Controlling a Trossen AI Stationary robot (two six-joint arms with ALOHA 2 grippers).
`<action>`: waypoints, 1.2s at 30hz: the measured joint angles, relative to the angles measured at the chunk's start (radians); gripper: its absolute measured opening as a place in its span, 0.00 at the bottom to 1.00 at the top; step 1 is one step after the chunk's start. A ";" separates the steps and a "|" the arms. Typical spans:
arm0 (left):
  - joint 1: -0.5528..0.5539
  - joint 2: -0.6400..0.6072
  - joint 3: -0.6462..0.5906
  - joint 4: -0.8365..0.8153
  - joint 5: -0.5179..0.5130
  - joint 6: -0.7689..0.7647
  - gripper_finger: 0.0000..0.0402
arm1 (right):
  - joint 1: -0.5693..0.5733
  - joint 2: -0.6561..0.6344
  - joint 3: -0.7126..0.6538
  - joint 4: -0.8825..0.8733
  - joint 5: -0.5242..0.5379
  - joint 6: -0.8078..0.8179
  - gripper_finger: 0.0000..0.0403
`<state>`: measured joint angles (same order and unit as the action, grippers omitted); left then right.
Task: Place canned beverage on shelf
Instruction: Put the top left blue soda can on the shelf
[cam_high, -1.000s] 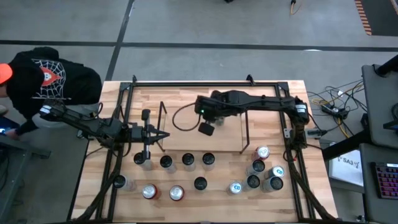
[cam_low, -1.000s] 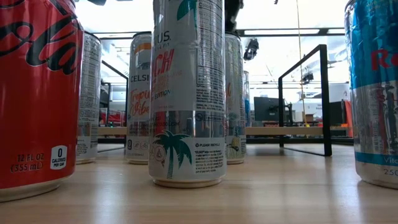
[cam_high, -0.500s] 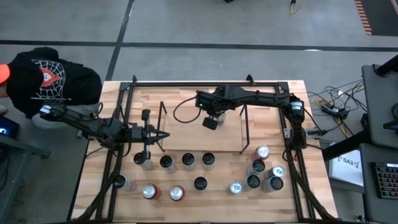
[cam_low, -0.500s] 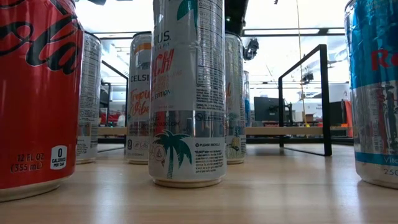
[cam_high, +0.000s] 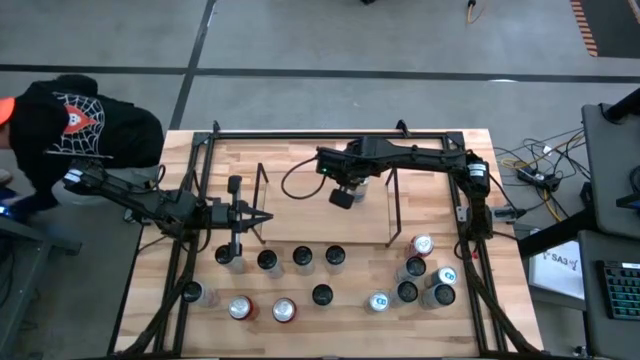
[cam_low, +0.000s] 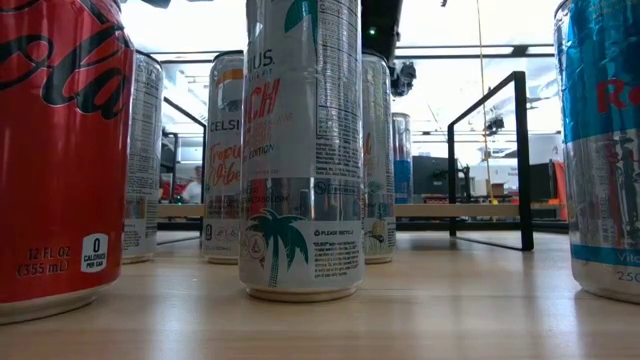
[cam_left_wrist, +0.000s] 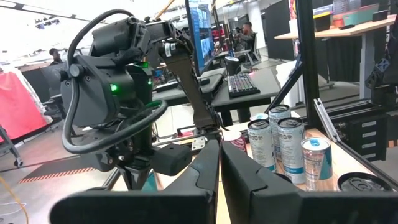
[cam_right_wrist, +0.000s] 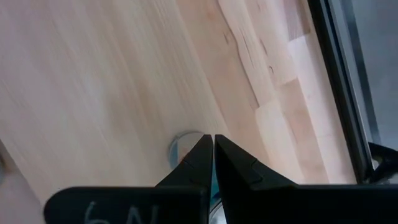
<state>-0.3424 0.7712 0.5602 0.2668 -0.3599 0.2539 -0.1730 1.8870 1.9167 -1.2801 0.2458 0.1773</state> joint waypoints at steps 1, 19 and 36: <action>0.000 0.000 0.000 0.000 0.000 0.000 0.00 | 0.000 0.000 0.000 -0.008 0.007 0.005 0.02; 0.000 0.000 0.000 0.001 0.000 0.000 0.00 | 0.000 0.000 -0.003 -0.084 0.018 0.007 0.02; 0.000 0.000 0.000 0.001 0.000 0.000 0.00 | 0.003 0.000 -0.003 -0.185 0.017 0.032 0.02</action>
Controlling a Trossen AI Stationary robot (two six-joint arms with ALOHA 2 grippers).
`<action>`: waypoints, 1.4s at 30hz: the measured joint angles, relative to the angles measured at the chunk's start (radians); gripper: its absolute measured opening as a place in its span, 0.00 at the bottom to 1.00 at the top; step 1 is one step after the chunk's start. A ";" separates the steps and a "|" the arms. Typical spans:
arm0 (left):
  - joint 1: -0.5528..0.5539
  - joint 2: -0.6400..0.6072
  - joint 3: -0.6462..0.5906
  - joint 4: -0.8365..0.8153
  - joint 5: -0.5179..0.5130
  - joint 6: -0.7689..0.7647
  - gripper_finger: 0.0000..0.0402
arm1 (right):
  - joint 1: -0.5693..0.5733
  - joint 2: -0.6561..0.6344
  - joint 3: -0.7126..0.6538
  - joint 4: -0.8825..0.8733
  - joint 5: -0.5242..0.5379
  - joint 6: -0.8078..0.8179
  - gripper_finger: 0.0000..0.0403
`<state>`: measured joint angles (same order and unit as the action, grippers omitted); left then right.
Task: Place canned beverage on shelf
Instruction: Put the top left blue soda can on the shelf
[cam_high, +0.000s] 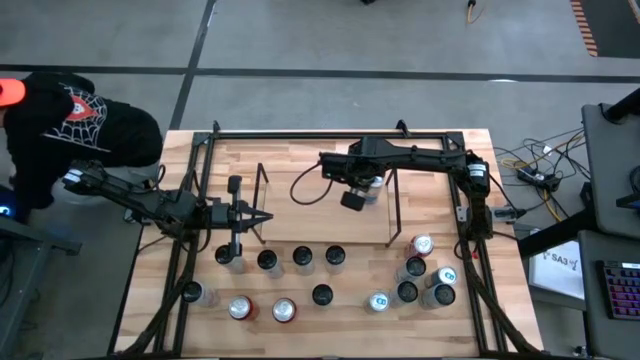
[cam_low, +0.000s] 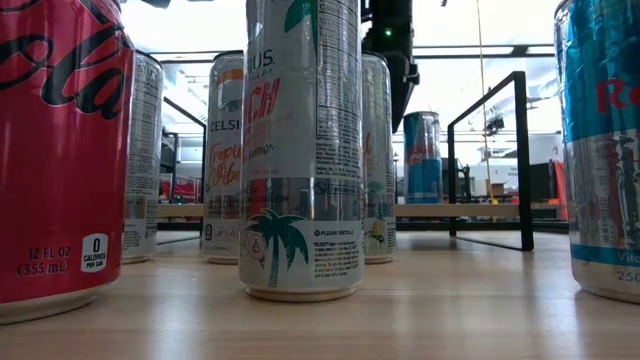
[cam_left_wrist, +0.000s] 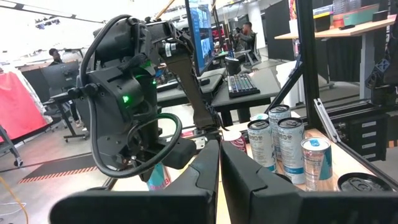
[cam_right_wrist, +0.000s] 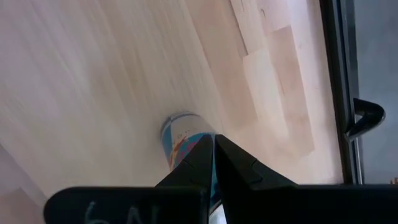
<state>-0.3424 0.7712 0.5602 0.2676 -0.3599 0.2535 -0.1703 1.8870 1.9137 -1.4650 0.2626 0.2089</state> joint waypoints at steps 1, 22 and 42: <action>0.000 0.000 0.000 0.000 0.000 0.000 0.00 | 0.000 0.000 0.000 -0.007 0.000 0.000 0.02; 0.000 0.000 0.000 0.000 0.000 0.000 0.00 | 0.028 -0.013 -0.012 -0.070 -0.128 0.097 0.02; 0.000 0.000 0.000 0.000 0.000 0.000 0.00 | 0.025 -0.013 -0.025 -0.079 -0.024 0.120 0.02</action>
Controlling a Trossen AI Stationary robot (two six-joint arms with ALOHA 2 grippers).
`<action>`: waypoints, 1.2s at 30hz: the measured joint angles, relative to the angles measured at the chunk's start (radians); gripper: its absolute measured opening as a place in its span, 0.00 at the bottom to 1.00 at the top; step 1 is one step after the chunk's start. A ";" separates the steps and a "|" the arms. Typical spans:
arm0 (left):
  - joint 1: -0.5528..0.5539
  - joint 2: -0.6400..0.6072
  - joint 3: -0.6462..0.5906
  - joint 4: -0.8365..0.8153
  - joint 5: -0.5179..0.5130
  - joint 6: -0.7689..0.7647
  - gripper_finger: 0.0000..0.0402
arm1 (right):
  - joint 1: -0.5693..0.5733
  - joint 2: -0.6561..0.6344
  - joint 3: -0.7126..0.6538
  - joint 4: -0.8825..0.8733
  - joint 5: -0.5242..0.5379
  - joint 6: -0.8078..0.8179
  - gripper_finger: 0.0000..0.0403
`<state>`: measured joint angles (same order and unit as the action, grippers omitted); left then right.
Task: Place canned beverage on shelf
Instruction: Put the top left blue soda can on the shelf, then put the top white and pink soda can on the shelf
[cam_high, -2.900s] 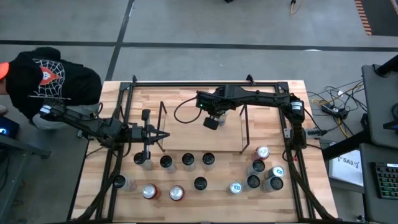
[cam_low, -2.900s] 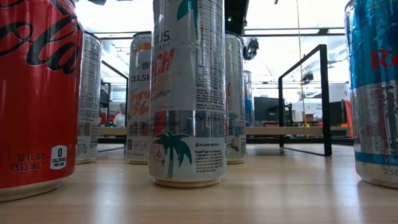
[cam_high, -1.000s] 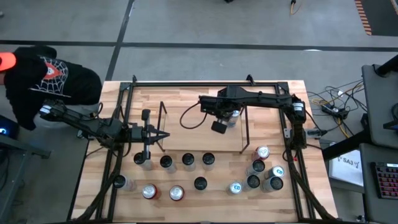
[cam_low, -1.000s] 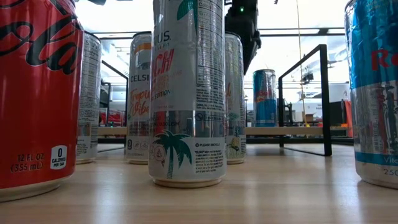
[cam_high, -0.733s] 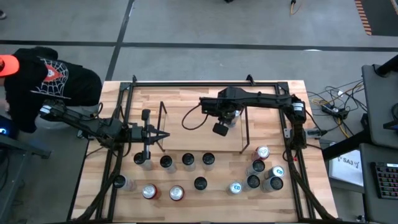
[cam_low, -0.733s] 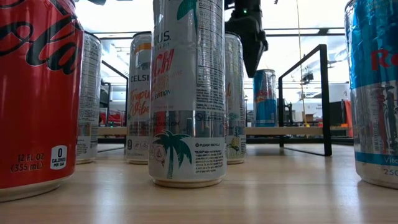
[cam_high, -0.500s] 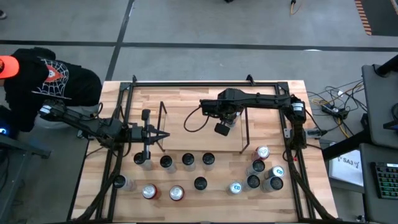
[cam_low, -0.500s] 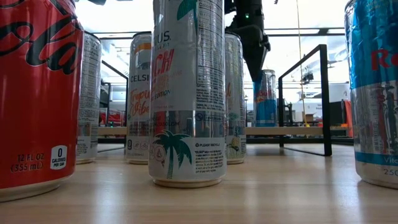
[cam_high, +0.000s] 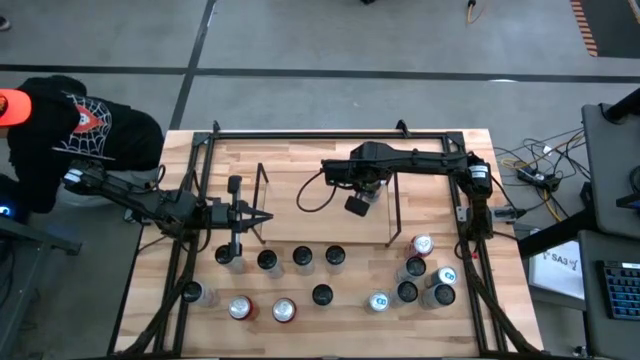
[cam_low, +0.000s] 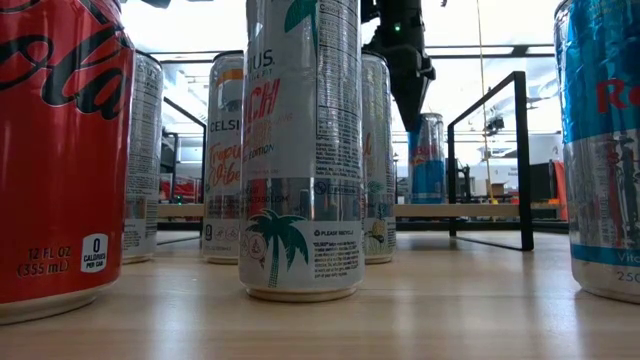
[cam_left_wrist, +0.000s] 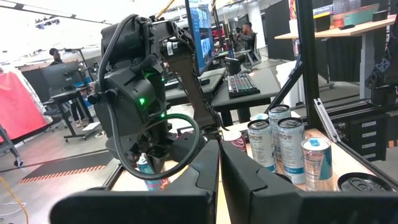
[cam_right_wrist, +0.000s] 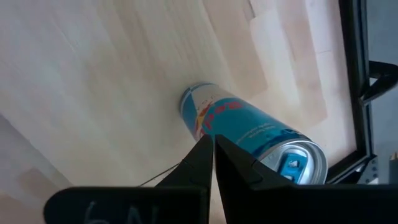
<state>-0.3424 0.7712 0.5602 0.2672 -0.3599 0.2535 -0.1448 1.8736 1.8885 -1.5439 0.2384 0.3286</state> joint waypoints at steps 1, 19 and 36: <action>0.000 0.000 0.000 0.000 0.000 0.000 0.00 | -0.002 0.000 0.000 -0.001 0.003 -0.003 0.02; 0.000 0.000 0.000 0.000 0.000 0.000 0.00 | -0.016 0.000 -0.023 -0.023 0.028 -0.006 0.02; 0.000 0.000 0.000 0.001 0.000 0.000 0.00 | 0.034 -0.007 0.025 -0.015 0.076 -0.007 0.02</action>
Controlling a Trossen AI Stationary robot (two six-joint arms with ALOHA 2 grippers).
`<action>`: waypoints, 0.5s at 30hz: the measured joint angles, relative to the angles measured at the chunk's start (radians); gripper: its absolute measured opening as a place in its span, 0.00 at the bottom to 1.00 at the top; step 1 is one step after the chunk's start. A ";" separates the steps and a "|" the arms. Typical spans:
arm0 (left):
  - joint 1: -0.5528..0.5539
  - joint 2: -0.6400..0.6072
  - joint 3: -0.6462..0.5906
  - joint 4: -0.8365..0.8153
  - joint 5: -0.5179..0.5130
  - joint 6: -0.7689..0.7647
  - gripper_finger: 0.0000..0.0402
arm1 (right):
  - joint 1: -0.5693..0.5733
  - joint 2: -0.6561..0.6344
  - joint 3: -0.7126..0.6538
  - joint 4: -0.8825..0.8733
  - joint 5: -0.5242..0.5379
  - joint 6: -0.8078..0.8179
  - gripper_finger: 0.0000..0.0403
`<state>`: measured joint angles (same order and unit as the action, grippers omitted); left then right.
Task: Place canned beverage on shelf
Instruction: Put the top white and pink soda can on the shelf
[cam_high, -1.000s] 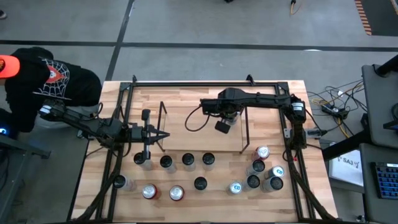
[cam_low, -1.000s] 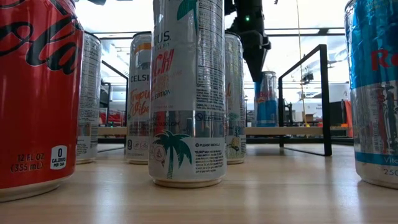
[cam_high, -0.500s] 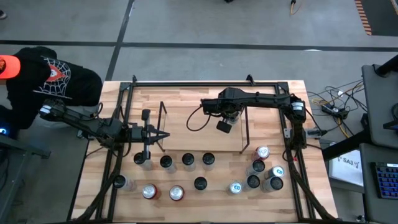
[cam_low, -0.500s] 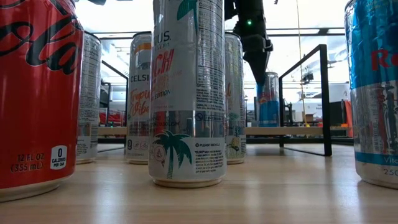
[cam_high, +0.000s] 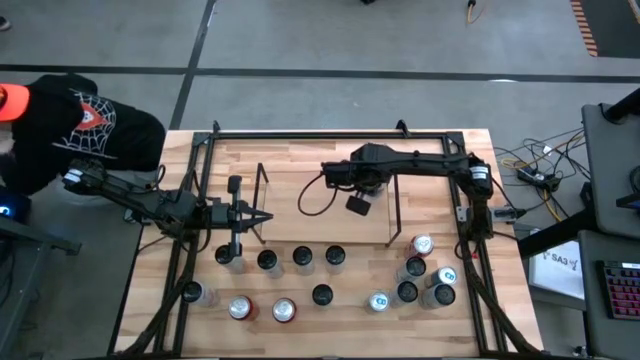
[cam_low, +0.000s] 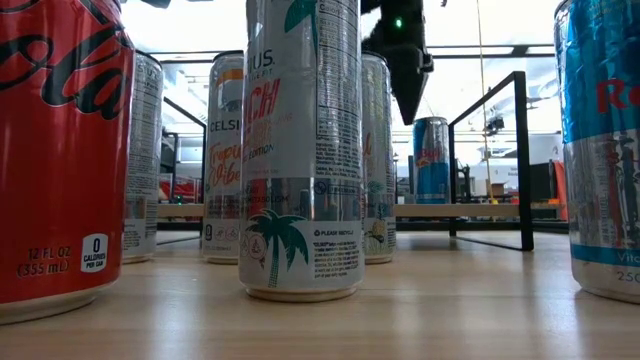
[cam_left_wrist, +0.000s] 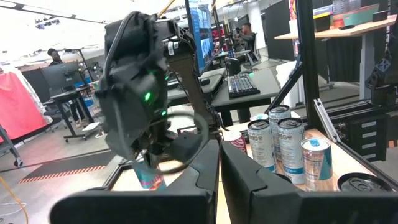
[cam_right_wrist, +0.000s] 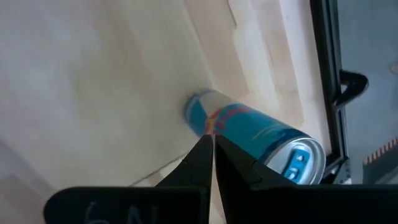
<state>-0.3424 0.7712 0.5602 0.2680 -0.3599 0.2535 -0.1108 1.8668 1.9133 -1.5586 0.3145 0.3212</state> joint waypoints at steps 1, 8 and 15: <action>0.000 0.000 0.000 0.000 0.000 0.000 0.00 | 0.011 -0.004 0.009 0.003 0.000 0.002 0.02; 0.000 0.000 0.000 0.001 0.001 -0.014 0.00 | 0.122 -0.102 0.008 0.159 0.000 -0.009 0.02; 0.000 0.000 0.000 0.004 0.002 -0.065 0.00 | 0.270 -0.265 -0.105 0.435 0.008 -0.055 0.02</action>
<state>-0.3424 0.7708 0.5602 0.2718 -0.3576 0.1882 0.1589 1.6019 1.8078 -1.1232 0.3220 0.2667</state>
